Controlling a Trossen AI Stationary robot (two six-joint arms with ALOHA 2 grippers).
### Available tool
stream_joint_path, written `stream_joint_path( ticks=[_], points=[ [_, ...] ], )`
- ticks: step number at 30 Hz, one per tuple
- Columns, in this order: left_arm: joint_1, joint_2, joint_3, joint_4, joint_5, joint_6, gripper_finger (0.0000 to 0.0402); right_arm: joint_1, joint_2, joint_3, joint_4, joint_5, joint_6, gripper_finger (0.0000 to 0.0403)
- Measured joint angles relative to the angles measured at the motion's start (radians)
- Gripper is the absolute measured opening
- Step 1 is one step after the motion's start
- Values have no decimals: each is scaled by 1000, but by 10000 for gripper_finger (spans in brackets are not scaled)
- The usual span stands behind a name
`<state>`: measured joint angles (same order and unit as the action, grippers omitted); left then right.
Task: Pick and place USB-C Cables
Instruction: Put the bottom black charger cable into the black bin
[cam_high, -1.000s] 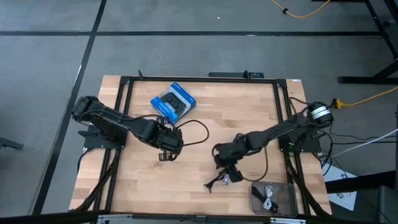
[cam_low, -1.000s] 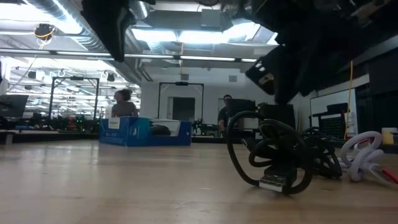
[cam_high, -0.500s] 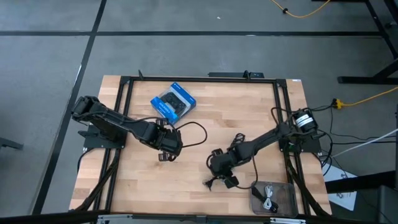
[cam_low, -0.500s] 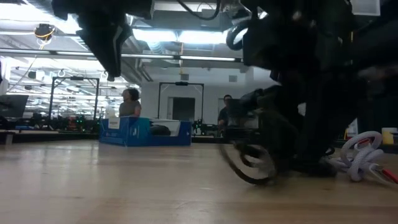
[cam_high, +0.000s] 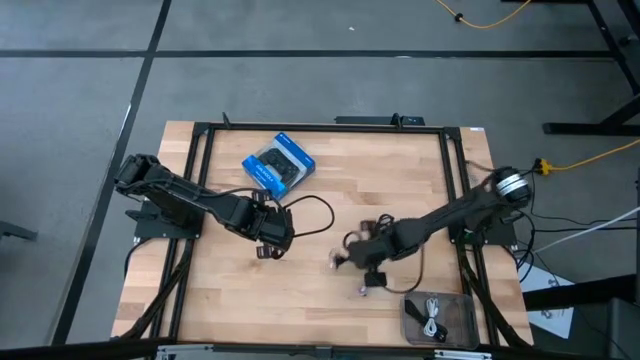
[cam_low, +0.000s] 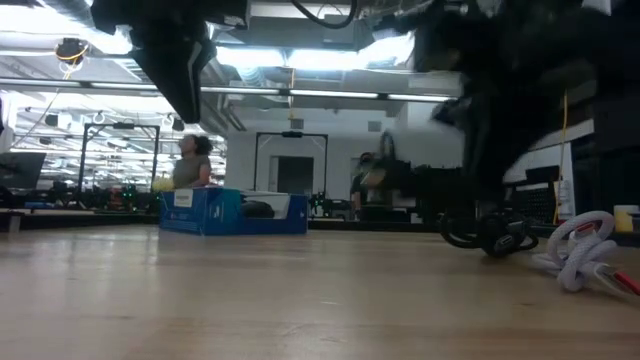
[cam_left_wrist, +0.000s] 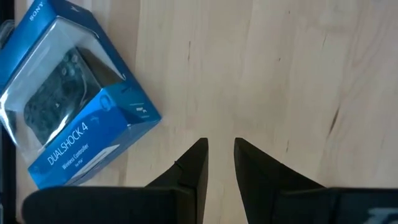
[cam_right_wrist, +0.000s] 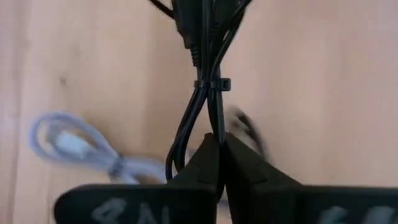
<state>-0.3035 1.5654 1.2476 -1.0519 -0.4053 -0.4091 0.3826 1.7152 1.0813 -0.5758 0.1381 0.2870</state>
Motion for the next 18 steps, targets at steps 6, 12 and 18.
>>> stream_joint_path(
  ticks=[6, 12, 18],
  points=[
    [0, 0, 0, -1, -47, 0, 70, 73, -264, 1, -244, 86, 275, 8],
    [0, 0, 0, 1, -55, -2, 70, 277, -431, 1, -419, 110, 582, 7],
    [0, 0, 0, 31, -58, -8, 70, 533, -433, -5, -421, -53, 684, 7]
  ],
)
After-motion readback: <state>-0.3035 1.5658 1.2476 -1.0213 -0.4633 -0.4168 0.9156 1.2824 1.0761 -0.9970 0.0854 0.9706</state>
